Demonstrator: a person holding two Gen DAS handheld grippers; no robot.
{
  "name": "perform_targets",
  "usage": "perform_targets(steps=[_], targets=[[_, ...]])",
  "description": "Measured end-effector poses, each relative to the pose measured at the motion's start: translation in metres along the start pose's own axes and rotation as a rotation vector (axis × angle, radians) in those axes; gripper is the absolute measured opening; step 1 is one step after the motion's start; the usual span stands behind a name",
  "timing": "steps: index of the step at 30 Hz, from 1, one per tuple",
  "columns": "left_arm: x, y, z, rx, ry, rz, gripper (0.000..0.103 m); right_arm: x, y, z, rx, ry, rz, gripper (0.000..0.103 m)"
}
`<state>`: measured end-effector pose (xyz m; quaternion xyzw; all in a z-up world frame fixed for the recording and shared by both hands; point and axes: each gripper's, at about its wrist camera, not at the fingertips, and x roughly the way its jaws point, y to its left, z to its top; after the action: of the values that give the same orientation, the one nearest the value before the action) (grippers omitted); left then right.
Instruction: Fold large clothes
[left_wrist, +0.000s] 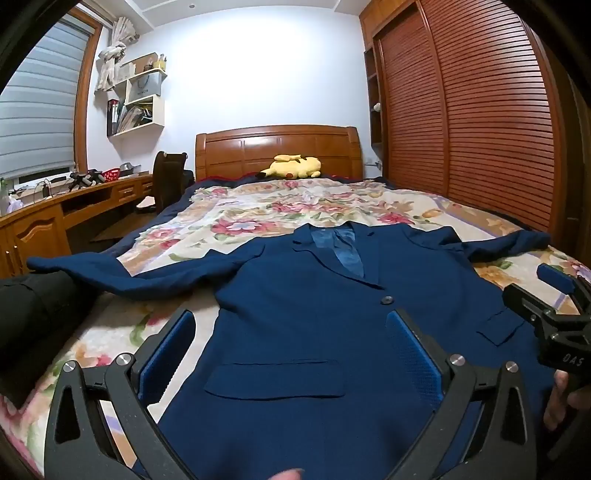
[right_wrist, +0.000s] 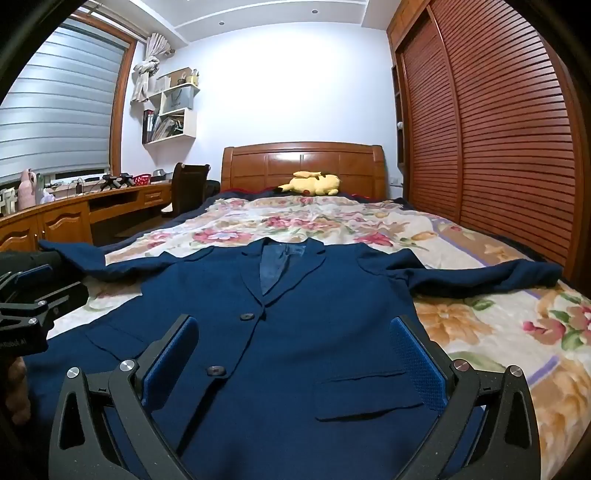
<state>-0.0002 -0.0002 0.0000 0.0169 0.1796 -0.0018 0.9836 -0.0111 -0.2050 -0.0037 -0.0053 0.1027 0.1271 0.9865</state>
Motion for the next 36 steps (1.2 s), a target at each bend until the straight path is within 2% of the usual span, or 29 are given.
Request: perform_targets(steps=[36], targets=[[-0.0032,0.0012,0.0032,-0.017,-0.01,-0.006,0.103,-0.0026,-0.0021,-0.0005,0.008,-0.02,0.003,0.103]])
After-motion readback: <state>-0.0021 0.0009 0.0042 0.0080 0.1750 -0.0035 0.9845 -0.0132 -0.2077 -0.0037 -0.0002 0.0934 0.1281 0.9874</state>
